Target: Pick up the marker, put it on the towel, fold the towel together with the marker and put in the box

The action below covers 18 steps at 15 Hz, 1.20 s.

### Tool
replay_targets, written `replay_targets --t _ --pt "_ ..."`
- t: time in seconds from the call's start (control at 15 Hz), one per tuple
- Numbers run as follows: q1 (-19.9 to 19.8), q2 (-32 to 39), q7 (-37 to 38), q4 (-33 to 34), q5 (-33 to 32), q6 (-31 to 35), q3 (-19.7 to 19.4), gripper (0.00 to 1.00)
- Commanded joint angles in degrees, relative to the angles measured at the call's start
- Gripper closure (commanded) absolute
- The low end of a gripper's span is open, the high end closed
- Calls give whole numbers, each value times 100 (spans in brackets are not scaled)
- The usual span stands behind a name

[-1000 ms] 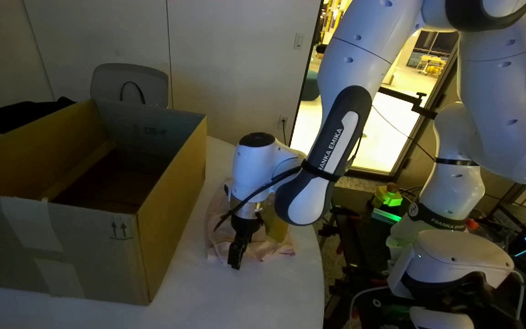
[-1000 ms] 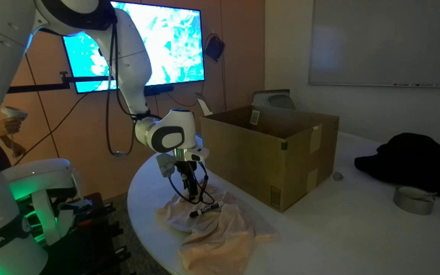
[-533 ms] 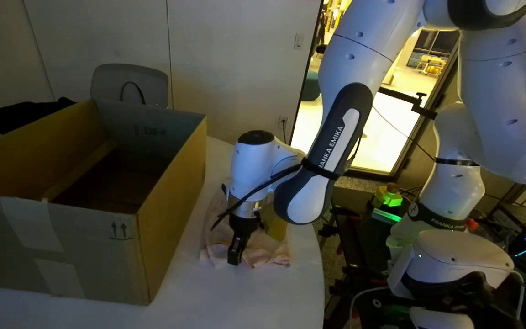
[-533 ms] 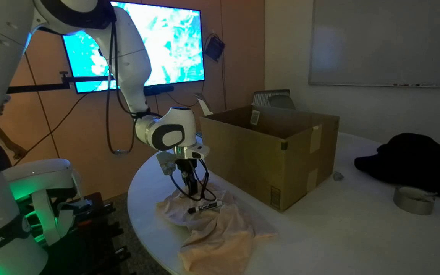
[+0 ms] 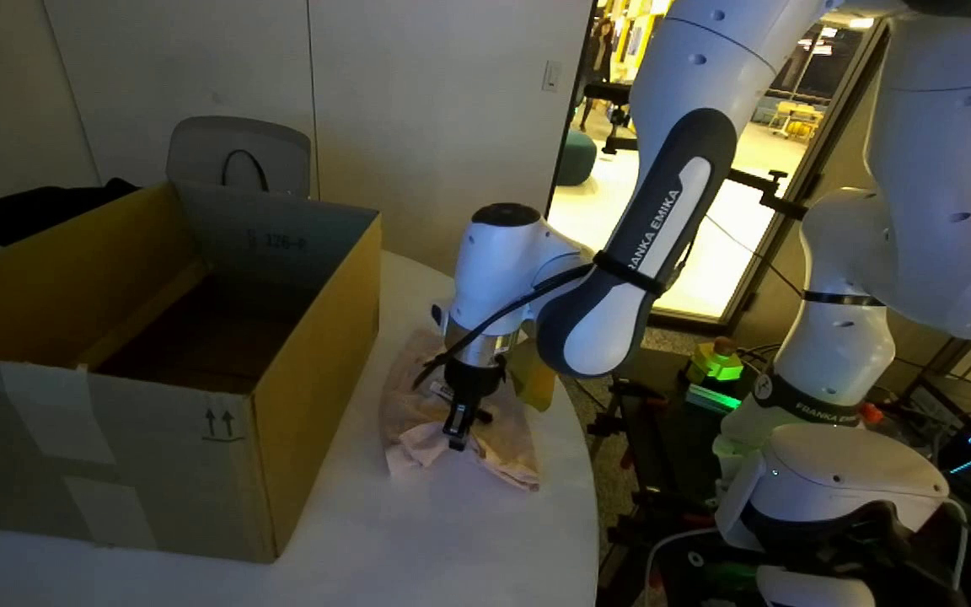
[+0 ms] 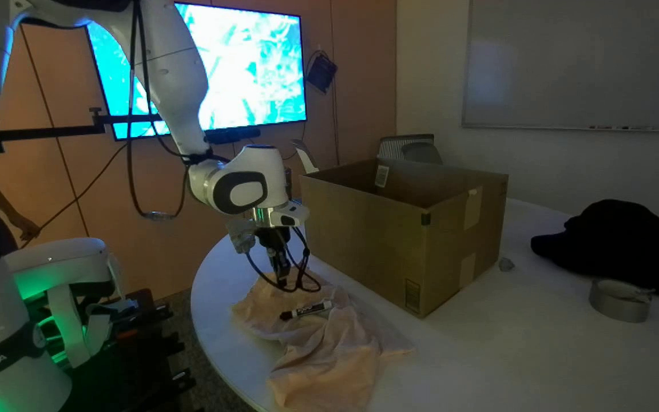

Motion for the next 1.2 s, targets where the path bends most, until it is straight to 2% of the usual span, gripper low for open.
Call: replay_targets --t 0.0,0.07,0.27,0.4,0.47,0.53,0.6,0.67,0.73,1.13 --pt "218 -1040 212 -827 -428 187 -539 98" --pt "244 -1222 308 -947 -629 198 -718 98" --pt "365 -1579 1267 -1139 -1873 285 -1587 98" --pt "74 -1590 1563 -1085 -2325 150 -1684 98" --pt "202 -1540 1592 -1083 -2378 145 -1889 97" --pt "136 -1515 1530 -1083 -2350 100 -1882 69" --pt "154 -1454 1559 -1080 -2405 112 -1939 68" --pt "160 -1421 1537 -1086 -2374 116 -1954 61" --pt "-118 -1424 1488 -1101 -2371 115 -1685 54" --pt "-431 -1534 1266 -1317 -2162 347 -1585 8"
